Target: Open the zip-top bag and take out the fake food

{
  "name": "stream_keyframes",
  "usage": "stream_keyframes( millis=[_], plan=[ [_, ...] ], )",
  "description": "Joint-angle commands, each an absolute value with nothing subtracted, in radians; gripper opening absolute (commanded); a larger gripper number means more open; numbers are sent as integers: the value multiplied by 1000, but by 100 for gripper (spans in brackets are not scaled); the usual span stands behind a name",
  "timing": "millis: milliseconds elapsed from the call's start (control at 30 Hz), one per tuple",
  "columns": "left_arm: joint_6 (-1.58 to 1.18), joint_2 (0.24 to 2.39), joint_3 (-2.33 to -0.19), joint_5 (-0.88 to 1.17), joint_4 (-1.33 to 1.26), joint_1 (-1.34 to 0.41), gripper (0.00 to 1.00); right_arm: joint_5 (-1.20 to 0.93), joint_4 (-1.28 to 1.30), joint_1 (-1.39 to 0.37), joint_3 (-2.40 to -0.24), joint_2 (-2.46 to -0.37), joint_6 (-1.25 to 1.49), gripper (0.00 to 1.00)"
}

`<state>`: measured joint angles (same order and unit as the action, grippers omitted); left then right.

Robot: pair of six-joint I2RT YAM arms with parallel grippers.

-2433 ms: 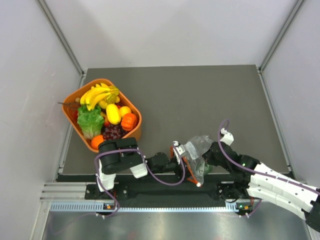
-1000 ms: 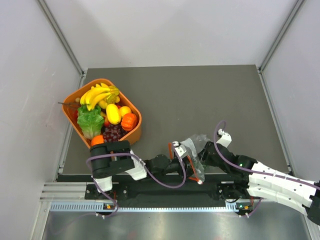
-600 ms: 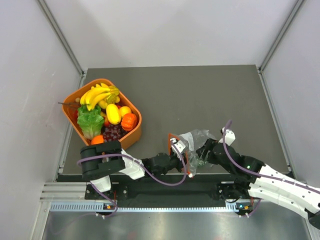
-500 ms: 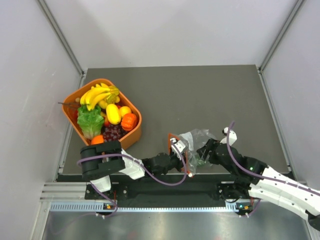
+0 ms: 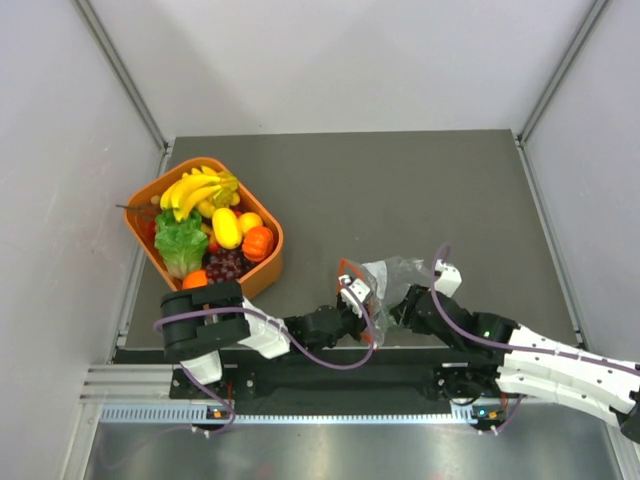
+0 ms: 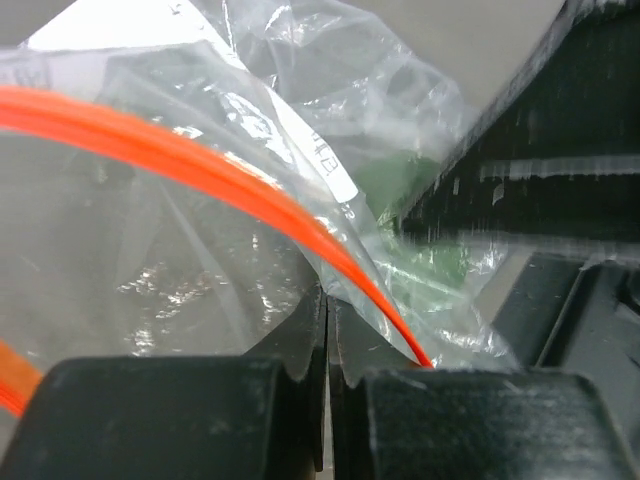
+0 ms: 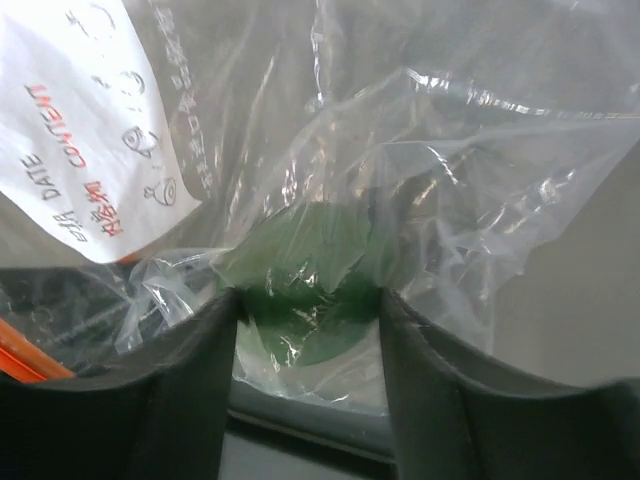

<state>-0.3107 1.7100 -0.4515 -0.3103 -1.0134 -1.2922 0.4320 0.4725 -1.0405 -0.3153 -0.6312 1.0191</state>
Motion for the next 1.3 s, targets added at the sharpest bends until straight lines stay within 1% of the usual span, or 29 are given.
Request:
stream_keyframes(
  millis=[0, 67, 100, 133, 167, 200, 267, 367, 500, 733, 767, 833, 933, 967, 1167, 1267],
  plan=[
    [-301, 1674, -468, -281, -1047, -1310, 0, 449, 457, -1074, -313, -734, 1052, 38],
    [-291, 1663, -454, -239, -1066, -1312, 0, 459, 427, -1078, -307, -758, 1055, 27],
    [-290, 1660, -450, -226, -1074, -1315, 6, 462, 419, -1080, -304, -765, 1057, 15],
    [-290, 1658, -445, -215, -1089, -1315, 16, 465, 402, -1081, -296, -775, 1058, 11],
    [-288, 1654, -431, -189, -1103, -1313, 35, 469, 396, -1080, -293, -778, 1058, 6],
    [-288, 1651, -422, -177, -1121, -1313, 41, 471, 391, -1080, -290, -778, 1060, 0],
    [-288, 1648, -391, -150, -1183, -1313, 52, 476, 385, -1080, -281, -778, 1061, 0],
    [-290, 1640, -359, -138, -1232, -1313, 59, 486, 390, -1080, -270, -770, 1068, 0],
    [-291, 1628, -356, -181, -1181, -1313, 60, 495, 406, -1080, -256, -758, 1078, 0],
    [-285, 1672, -388, -175, -1167, -1315, 63, 492, 411, -1081, -239, -732, 1088, 0],
    [-284, 1678, -393, -167, -1173, -1313, 64, 489, 414, -1080, -239, -732, 1089, 0],
    [-284, 1700, -414, -147, -1167, -1313, 72, 489, 416, -1080, -238, -726, 1088, 0],
    [-290, 1730, -431, -134, -1193, -1313, 74, 491, 417, -1080, -241, -721, 1088, 0],
    [-293, 1738, -434, -130, -1203, -1313, 77, 488, 417, -1081, -241, -721, 1088, 0],
    [-285, 1786, -489, -130, -1175, -1315, 79, 482, 410, -1080, -245, -719, 1085, 0],
    [-270, 1804, -535, -143, -1108, -1315, 80, 477, 405, -1081, -247, -721, 1085, 0]
  ],
)
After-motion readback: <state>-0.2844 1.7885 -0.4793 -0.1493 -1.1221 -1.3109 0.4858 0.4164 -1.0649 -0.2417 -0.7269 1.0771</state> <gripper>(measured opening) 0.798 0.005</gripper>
